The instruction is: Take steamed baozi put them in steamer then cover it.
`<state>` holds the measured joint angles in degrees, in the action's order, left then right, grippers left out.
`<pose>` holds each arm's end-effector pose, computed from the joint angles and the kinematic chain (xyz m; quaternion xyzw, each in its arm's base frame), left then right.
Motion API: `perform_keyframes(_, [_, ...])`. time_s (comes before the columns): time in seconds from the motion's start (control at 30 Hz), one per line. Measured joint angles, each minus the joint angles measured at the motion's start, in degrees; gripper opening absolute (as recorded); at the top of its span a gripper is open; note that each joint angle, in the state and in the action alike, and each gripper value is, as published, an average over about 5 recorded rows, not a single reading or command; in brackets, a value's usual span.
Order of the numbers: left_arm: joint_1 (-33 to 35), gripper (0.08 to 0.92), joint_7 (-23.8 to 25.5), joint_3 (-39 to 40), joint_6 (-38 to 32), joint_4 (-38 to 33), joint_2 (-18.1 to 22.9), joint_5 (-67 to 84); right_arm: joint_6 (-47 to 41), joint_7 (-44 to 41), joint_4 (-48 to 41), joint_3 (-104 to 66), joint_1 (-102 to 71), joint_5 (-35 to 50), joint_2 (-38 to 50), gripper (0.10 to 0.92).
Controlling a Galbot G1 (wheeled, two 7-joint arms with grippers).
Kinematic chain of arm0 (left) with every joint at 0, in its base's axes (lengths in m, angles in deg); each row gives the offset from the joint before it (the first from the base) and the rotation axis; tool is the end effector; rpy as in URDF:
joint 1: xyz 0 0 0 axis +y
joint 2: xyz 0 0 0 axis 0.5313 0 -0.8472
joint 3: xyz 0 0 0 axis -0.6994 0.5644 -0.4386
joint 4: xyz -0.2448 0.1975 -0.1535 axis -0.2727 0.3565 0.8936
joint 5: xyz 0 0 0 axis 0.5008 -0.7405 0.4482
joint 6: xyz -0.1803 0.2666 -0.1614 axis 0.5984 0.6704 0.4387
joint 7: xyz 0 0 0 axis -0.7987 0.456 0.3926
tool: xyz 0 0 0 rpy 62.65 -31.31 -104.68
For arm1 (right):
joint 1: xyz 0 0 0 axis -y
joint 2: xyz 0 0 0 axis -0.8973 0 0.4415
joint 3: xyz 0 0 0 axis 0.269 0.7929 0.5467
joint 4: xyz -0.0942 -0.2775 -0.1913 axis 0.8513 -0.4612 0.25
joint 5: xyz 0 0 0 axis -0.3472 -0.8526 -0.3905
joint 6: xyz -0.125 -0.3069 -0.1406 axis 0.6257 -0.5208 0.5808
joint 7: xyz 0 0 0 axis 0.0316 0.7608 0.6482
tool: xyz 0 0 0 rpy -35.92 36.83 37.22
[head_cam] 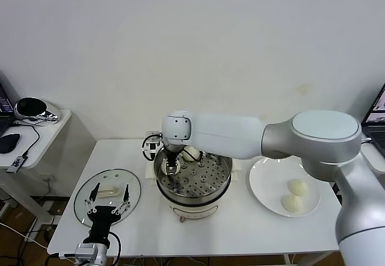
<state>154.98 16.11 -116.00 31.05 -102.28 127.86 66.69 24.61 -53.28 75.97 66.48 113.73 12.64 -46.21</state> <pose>0.1735 0.0582 -0.3194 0.0200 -0.9952 -0.0953 0.0123 0.5263 0.2561 -0.1201 0.5169 -0.5662 0.5404 0.3468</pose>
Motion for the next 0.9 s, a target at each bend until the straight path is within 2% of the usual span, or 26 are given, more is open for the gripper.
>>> perform_keyframes(0.37, [0.01,0.823,0.07,0.36,0.04,0.11,0.17,-0.15,1.66,-8.69,9.33,1.76,9.59,-2.39,10.00,0.823])
perform_keyframes(0.67, [0.23,0.823,0.25,0.80,0.14,0.01,0.09,-0.60,6.08,-16.40,21.02,4.49,15.38,-7.55,26.48,0.823])
perform_keyframes(0.9, [0.71,0.823,0.41,1.27,0.17,0.08,0.39,-1.45,11.55,-21.14,26.17,4.82,15.50,-15.05,40.59,0.823])
